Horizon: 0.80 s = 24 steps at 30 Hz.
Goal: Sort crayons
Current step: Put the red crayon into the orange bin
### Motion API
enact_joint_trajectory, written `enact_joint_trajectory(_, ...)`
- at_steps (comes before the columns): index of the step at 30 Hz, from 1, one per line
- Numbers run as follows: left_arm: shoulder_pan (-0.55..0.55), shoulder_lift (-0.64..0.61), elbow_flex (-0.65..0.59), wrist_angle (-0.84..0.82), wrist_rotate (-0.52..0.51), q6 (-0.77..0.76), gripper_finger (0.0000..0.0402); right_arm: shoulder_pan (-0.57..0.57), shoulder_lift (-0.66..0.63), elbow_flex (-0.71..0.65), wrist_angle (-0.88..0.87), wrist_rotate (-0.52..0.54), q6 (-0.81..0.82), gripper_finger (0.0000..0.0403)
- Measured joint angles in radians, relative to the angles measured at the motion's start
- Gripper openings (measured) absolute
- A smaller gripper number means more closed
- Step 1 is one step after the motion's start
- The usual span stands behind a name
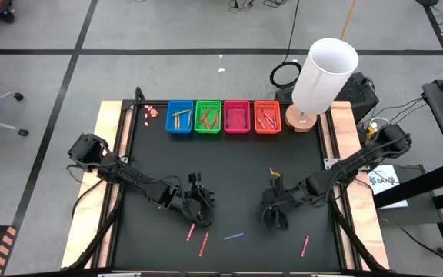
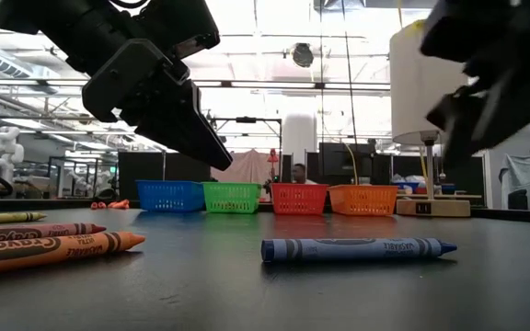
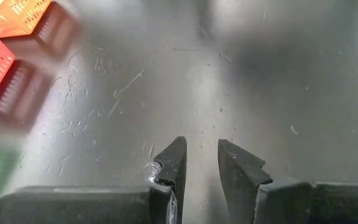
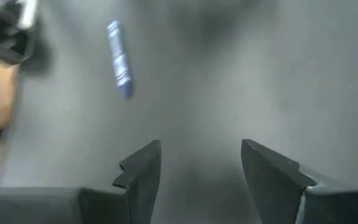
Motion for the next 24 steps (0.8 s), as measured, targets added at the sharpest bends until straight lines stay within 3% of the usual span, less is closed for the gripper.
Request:
enact_joint_trajectory(6, 0.000, 0.000, 0.000, 0.000, 0.000, -0.001, 0.0089, 0.095, -0.045, 0.000, -0.093, -0.128, 0.163, 0.0205)
enact_joint_trajectory(10, 0.000, 0.000, 0.000, 0.000, 0.000, -0.017, 0.0089, 0.148, -0.061, 0.000, -0.135, -0.158, 0.240, 0.0205)
enact_joint_trajectory(24, 0.000, 0.000, 0.000, -0.005, 0.023, -0.127, 0.0089, 0.363, -0.061, 0.000, -0.189, -0.199, 0.143, 0.0188)
